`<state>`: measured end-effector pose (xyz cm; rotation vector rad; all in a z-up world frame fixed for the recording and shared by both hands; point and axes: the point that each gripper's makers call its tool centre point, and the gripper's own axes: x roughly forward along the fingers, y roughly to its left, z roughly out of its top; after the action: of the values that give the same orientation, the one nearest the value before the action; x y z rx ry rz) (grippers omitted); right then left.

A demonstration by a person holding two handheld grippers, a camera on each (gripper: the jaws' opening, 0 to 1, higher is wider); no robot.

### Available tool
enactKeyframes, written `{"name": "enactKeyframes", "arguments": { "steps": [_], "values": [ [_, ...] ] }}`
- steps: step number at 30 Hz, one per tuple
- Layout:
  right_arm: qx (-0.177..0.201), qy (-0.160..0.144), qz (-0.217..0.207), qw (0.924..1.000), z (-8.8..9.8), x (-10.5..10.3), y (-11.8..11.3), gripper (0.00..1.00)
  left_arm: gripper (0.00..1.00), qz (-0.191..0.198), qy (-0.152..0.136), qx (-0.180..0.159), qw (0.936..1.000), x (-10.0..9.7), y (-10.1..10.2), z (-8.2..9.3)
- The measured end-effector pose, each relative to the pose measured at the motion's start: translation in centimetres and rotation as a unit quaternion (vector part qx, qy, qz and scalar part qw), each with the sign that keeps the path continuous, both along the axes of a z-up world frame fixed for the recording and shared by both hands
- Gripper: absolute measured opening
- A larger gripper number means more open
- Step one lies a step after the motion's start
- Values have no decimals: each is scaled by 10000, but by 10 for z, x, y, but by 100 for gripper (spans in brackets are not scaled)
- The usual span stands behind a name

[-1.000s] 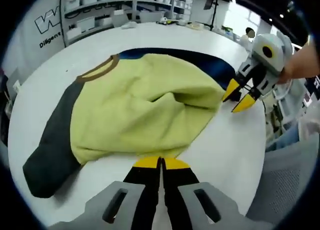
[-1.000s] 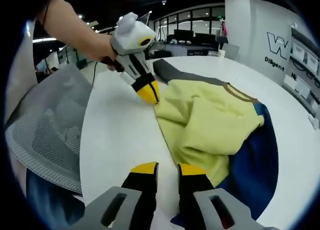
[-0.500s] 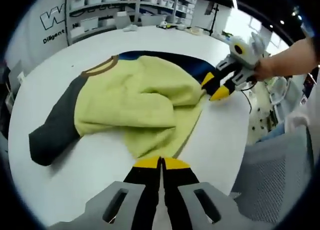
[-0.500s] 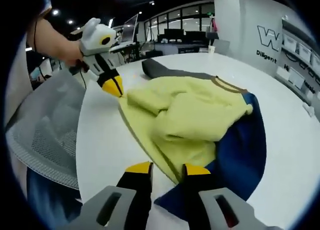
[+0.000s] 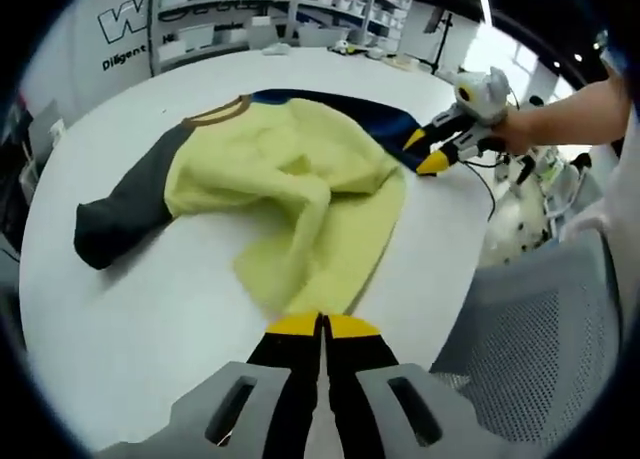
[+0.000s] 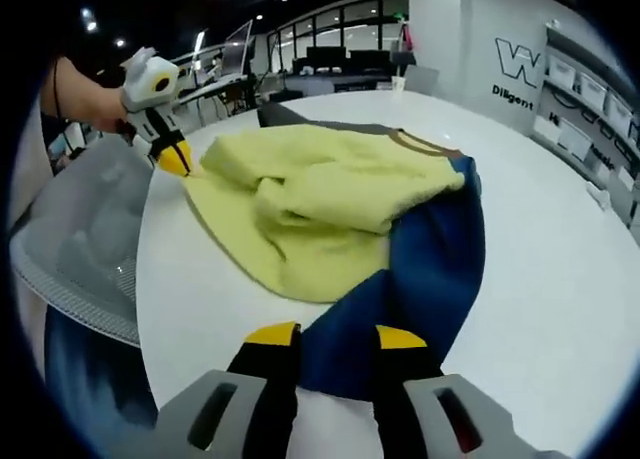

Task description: Fold the garment on the visible template until the final outline fits inside the template.

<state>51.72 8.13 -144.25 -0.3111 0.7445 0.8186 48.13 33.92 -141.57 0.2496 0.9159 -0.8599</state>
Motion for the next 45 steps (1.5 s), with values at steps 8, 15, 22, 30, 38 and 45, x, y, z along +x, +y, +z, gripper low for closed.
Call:
{"name": "enactKeyframes", "arguments": {
  "steps": [8,15,22,30,38,45],
  "values": [
    [-119,17,-177,9998,-1,-5,-21,24,0,76,135,-209,9997,-13,-8,11],
    [-322,-162,-564,9978,2,-3,-40,19,0,2,380,-265,9989,-33,-13,5],
    [264,-283,-1501,9879,18,8,-60,18,0,134,395,-303,9987,-35,-11,5],
    [464,-118,-2132,9758,18,15,-84,16,0,172,386,-315,9986,-35,-11,4],
    [1379,146,-3020,9432,23,23,-92,17,0,243,373,-323,9985,-35,-8,5],
    [1687,68,-3256,9303,29,28,-99,18,0,260,372,-326,9984,-36,-12,5]
  ]
}}
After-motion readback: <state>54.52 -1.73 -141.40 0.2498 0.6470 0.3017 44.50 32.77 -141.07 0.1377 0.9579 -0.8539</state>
